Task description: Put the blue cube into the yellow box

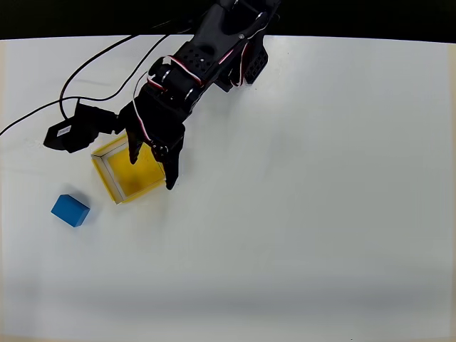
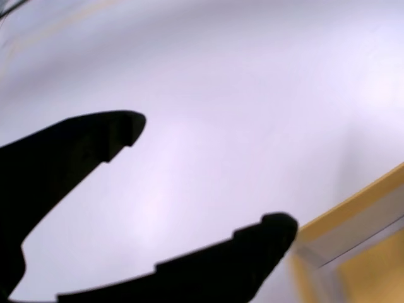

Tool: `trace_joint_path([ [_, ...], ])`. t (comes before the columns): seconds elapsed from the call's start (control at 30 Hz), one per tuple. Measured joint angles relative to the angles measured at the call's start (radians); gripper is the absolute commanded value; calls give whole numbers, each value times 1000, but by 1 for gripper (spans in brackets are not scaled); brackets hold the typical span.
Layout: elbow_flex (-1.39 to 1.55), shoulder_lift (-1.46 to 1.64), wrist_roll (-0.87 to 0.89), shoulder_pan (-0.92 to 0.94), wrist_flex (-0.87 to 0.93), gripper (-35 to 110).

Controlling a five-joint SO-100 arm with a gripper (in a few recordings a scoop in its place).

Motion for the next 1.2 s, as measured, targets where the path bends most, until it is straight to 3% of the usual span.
trace_joint_path([
  [0.47, -302, -426, 5, 222, -199, 49],
  [1.2, -695, -982, 35, 264, -347, 53],
])
